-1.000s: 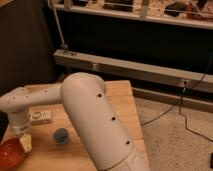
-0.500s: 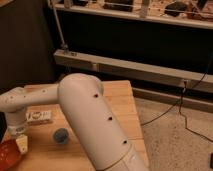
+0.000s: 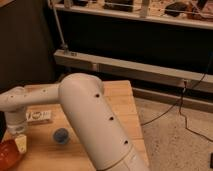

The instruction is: Push the ceramic bowl across the table

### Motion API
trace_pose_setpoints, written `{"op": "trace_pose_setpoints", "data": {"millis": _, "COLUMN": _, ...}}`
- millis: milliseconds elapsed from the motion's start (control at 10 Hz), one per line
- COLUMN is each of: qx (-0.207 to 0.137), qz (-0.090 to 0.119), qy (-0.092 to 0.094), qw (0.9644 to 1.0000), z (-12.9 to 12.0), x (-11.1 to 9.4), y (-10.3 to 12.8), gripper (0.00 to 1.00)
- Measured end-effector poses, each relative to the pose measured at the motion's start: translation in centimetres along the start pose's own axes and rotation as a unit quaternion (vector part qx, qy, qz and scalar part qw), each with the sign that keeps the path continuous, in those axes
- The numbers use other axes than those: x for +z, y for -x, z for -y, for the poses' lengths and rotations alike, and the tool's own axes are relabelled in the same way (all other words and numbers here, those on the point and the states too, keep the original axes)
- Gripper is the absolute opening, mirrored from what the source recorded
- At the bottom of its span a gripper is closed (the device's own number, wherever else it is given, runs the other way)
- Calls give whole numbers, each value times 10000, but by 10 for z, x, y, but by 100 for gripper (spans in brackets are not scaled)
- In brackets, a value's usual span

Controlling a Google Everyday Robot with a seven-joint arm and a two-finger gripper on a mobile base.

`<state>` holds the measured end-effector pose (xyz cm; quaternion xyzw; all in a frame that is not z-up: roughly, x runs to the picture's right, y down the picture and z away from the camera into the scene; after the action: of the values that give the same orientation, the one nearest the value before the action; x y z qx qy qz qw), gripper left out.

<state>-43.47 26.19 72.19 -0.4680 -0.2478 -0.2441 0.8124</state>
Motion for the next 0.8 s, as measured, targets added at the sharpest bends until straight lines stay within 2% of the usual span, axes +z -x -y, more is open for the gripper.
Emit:
{"op": "trace_pose_setpoints", "data": {"millis": 400, "qx": -158, "qz": 38, "qy": -218, "qw": 9996, "z": -2, "x": -21, "y": -20, "gripper": 65}}
{"op": "trace_pose_setpoints", "data": {"millis": 600, "qx": -229, "qz": -38, "qy": -210, "qw": 9995, "z": -5, "x": -21, "y": -28, "gripper": 65}}
{"op": "trace_pose_setpoints", "data": {"millis": 800, "qx": -248, "qz": -154, "qy": -150, "qw": 9995, "z": -5, "x": -12, "y": -35, "gripper": 65}}
